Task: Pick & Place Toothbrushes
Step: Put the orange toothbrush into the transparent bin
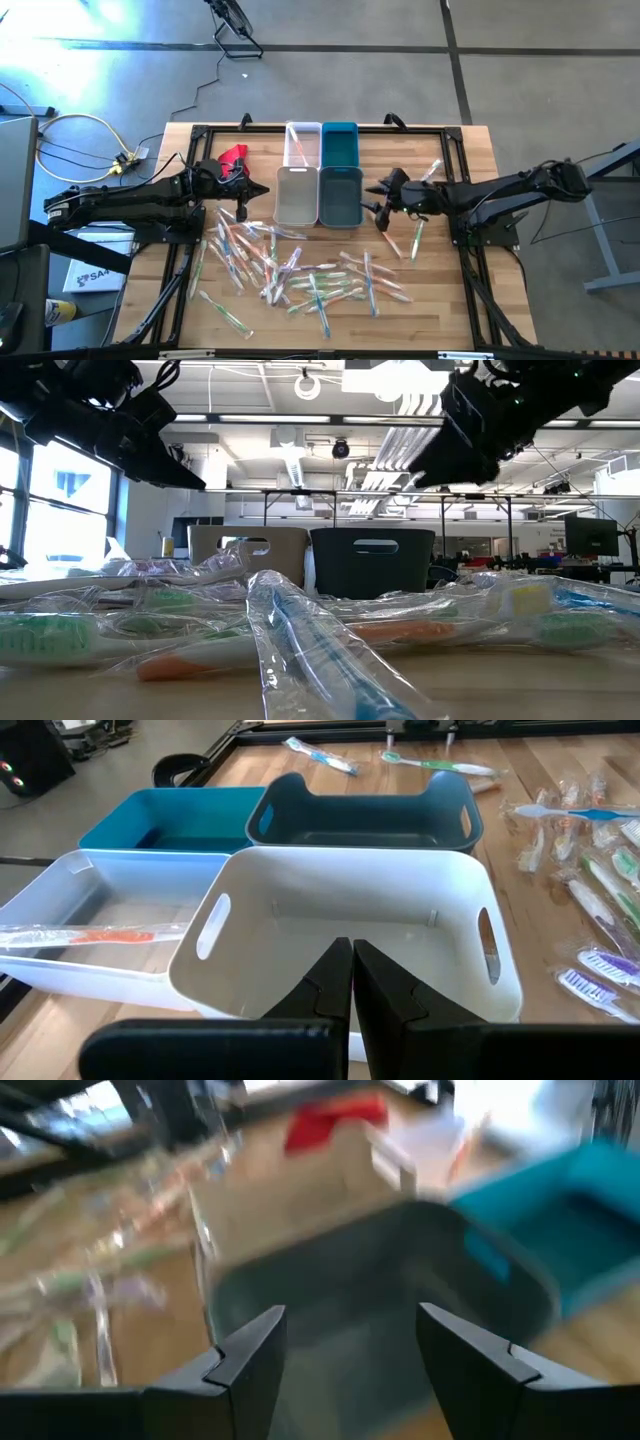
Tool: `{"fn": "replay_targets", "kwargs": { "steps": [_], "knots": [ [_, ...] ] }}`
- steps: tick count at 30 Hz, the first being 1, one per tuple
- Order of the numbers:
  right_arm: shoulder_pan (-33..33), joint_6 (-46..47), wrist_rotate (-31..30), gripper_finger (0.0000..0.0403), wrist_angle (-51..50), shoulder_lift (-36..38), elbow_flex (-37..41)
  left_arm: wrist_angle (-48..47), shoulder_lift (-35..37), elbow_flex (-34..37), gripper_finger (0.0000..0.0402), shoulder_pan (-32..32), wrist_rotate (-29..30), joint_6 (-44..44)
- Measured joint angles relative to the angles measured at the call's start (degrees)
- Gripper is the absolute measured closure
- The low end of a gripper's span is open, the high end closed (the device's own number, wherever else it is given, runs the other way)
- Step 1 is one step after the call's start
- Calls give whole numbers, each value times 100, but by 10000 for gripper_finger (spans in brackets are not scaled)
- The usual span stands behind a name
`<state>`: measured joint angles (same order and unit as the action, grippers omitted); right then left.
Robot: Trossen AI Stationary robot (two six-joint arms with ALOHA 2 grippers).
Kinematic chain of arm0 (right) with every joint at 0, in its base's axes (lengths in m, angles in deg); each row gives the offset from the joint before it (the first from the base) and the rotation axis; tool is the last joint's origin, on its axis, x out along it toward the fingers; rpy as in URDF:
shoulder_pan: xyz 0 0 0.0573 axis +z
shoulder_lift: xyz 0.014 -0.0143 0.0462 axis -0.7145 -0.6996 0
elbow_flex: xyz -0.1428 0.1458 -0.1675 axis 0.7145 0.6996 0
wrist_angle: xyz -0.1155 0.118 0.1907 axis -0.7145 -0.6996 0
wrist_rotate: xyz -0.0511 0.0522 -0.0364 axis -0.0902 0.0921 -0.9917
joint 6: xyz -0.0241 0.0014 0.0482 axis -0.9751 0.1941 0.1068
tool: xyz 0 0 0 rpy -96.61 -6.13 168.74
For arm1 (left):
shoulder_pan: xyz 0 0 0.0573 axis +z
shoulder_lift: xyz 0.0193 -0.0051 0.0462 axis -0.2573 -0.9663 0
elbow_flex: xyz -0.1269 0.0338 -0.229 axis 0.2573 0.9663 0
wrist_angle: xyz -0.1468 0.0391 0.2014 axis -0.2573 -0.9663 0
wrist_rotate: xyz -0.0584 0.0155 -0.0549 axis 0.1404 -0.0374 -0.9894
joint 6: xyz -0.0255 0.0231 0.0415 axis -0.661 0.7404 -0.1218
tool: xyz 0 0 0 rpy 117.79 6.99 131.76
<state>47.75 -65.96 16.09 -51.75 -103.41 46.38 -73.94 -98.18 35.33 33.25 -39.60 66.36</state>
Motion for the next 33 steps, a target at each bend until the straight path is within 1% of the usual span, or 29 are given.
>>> {"fn": "replay_targets", "kwargs": {
  "steps": [6,10,17,19,25,30,33],
  "knots": [
    [138,1165,45,186,-1191,-2,0,-1,0,0,394,1,0,0],
    [174,1613,123,186,-1617,-2,0,-2,0,0,394,1,0,0],
    [174,2016,1093,186,-1687,-2,0,-2,0,0,394,1,-2,0],
    [174,2101,1264,186,-1687,-2,0,0,0,0,394,1,-2,0],
    [270,2775,1187,186,-1792,-2,0,0,0,0,394,1,-2,-2],
    [483,3217,914,186,-2348,-2,0,0,0,0,394,0,-4,-2],
    [574,3586,892,186,-2588,-64,0,0,0,0,394,1,-4,-2]
  ]
}}
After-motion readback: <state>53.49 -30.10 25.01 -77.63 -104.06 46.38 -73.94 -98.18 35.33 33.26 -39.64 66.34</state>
